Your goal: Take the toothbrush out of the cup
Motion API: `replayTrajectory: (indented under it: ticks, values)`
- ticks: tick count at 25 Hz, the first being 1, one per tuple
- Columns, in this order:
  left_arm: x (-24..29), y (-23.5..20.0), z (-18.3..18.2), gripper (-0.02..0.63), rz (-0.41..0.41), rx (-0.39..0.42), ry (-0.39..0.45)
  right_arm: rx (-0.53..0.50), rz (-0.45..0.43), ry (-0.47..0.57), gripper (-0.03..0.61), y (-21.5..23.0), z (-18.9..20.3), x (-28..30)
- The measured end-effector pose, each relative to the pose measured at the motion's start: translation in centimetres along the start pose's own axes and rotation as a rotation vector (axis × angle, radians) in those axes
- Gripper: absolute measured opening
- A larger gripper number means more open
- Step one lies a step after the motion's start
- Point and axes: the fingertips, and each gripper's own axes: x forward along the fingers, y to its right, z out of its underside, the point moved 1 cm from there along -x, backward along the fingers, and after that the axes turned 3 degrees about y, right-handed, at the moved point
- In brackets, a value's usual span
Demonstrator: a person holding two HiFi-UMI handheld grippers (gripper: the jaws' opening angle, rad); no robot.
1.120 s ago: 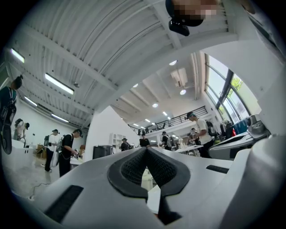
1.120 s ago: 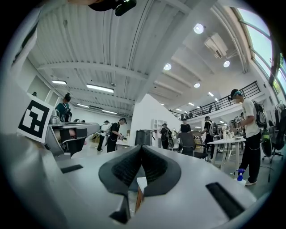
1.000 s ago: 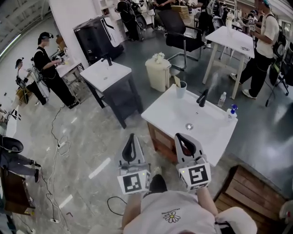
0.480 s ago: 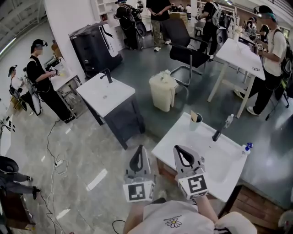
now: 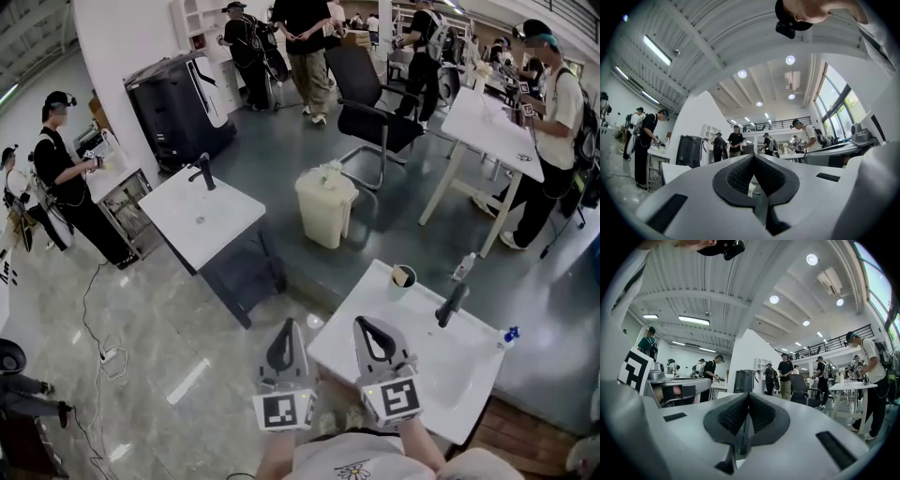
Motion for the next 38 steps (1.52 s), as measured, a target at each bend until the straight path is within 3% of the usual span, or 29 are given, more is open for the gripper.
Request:
replayTrajectory:
  ticks: [4, 13, 20, 22, 26, 33, 38]
  values:
    - [0.9, 1.1, 0.1, 0.017, 0.005, -0.045, 0.007, 0.012, 0.010, 0.002, 0.012, 1.3, 0.2, 0.3]
    - [2.5, 2.4, 0.1, 0.017, 0.015, -0.049, 0.036, 0.004, 0.021, 0.001, 0.012, 3.5, 1.1, 0.3]
    - [2.6, 1.4, 0.0, 0.017, -0.017, 0.007, 0.030, 0.017, 0.029, -0.006, 0.012, 3.5, 1.0, 0.3]
    - [2.9, 1.3, 0.0, 0.018, 0.002, 0.039, 0.033, 0.014, 0.037, -0.008, 0.012, 3.8, 1.0, 0.3]
    - [4.2, 1.8, 0.6, 0.020, 0.046, 0.023, 0.020, 0.010, 0.059, 0.006, 0.012, 4.6, 0.9, 0.1]
    - [7.3, 5.9, 2.2, 0.124, 0.166, -0.001, 0.004, 0.027, 0.147, -0.021, 0.012, 7.1, 2.3, -1.7]
    - [10.1, 8.9, 3.5, 0.184, 0.254, -0.073, -0.009, 0.054, 0.232, -0.083, 0.012, 9.3, 4.0, -4.0]
